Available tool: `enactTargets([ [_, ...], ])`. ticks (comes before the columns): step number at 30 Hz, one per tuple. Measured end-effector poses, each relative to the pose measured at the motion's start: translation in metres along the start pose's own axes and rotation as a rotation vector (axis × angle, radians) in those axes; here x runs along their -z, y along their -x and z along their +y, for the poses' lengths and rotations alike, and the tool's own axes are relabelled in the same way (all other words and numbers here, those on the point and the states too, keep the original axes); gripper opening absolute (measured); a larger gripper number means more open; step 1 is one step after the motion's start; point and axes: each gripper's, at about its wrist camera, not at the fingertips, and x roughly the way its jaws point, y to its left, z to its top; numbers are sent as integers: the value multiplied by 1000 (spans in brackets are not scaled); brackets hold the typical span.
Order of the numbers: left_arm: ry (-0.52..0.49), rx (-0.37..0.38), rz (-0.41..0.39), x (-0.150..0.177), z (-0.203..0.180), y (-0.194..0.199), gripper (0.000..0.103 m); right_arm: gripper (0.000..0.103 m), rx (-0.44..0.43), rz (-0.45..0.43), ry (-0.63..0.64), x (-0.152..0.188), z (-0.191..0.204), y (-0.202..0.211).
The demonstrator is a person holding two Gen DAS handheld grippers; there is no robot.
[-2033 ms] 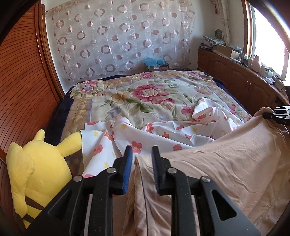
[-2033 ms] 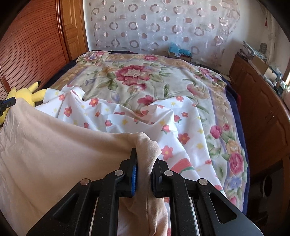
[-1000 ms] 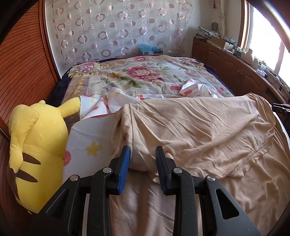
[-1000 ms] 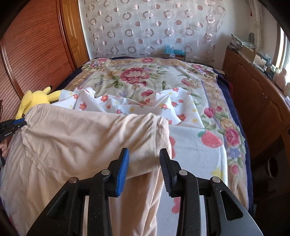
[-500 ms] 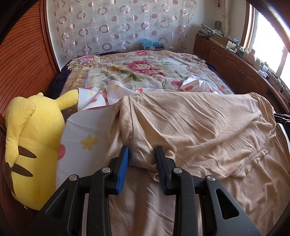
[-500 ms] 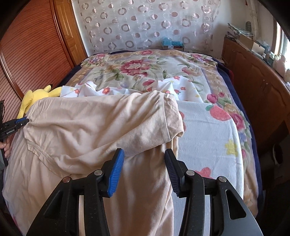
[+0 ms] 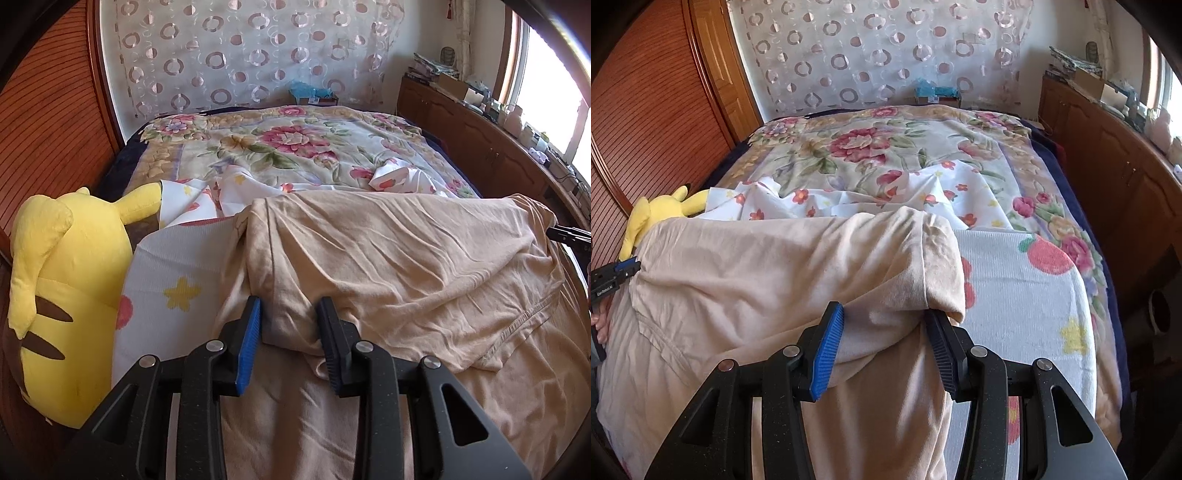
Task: Fold small clothes
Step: 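Grasp the shirt's folded edge with the right tool while the left tool grasps the hem, then lift and fold the gripped shirt over onto itself with both tools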
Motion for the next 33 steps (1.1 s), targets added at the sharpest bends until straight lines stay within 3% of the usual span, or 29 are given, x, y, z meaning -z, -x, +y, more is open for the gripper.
enactTargets([
  [1, -6, 9, -3, 0, -2, 1, 15, 48, 7, -2, 8, -1, 1, 0],
  [2, -8, 9, -3, 0, -2, 2, 11, 41, 16, -4, 15, -1, 3, -1],
  [5, -13, 2, -31, -2, -3, 8, 7, 6, 21, -13, 47, -3, 9, -1],
  [6, -5, 9, -49, -3, -3, 12, 7, 4, 20, -22, 59, -3, 12, 1],
  [12, 34, 11, -162, -12, 2, 48, 6, 3, 10, -136, 115, -3, 23, 30],
  [17, 23, 14, -194, -13, -1, 68, 6, 3, 5, -197, 138, 6, 24, 56],
  [33, 52, 18, -301, 38, -6, 149, 6, 3, -23, -340, 136, 78, 13, 150],
])
